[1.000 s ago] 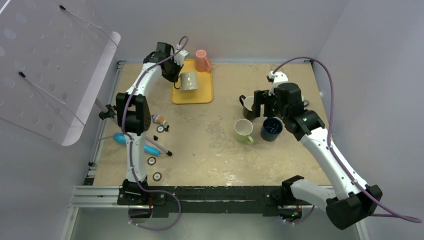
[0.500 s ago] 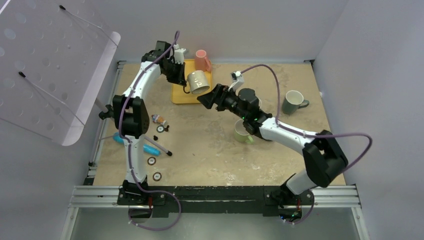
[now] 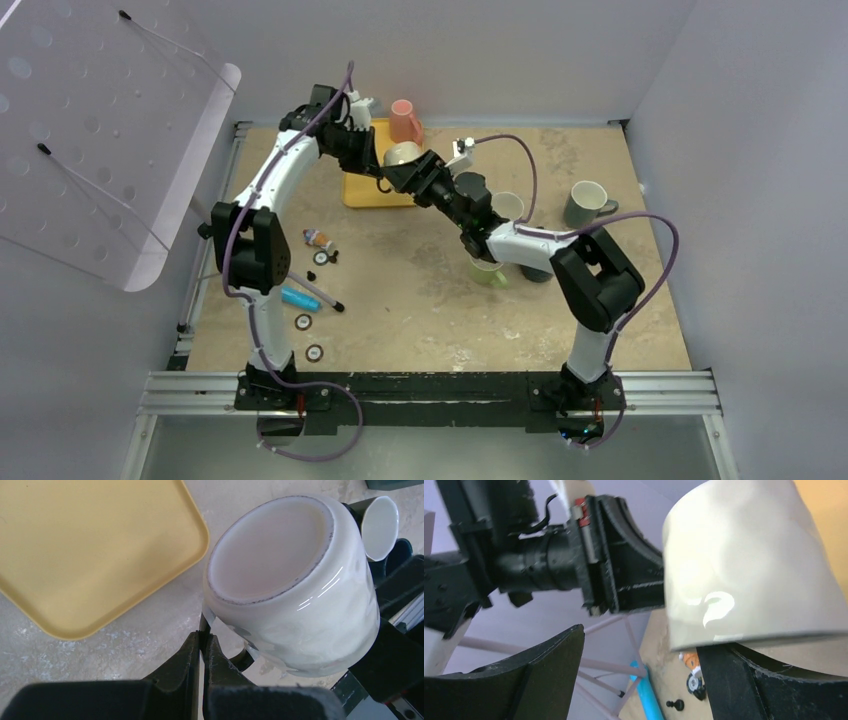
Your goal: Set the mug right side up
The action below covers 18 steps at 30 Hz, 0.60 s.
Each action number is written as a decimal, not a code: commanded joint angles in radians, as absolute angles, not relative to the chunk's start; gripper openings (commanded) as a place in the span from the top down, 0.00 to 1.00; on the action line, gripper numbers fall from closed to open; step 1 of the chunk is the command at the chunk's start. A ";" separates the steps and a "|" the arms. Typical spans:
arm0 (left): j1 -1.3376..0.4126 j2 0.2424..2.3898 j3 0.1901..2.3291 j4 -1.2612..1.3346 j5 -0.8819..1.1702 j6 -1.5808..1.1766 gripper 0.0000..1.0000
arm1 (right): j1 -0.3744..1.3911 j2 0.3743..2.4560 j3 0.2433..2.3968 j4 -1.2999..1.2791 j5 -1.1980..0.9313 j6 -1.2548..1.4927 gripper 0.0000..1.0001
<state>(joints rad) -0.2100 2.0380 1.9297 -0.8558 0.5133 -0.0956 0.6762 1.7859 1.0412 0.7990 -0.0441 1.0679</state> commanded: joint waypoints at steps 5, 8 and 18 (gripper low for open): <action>-0.245 1.864 1.803 -0.752 0.626 -0.119 1.00 | 0.661 1.853 1.223 0.810 0.075 1.020 0.24; -0.246 1.823 1.759 -0.753 0.657 -0.083 1.00 | 0.658 1.830 1.235 0.772 0.133 0.914 0.85; -0.206 1.705 1.745 -0.847 0.497 0.111 0.00 | 0.654 1.690 1.417 0.219 0.116 0.284 1.00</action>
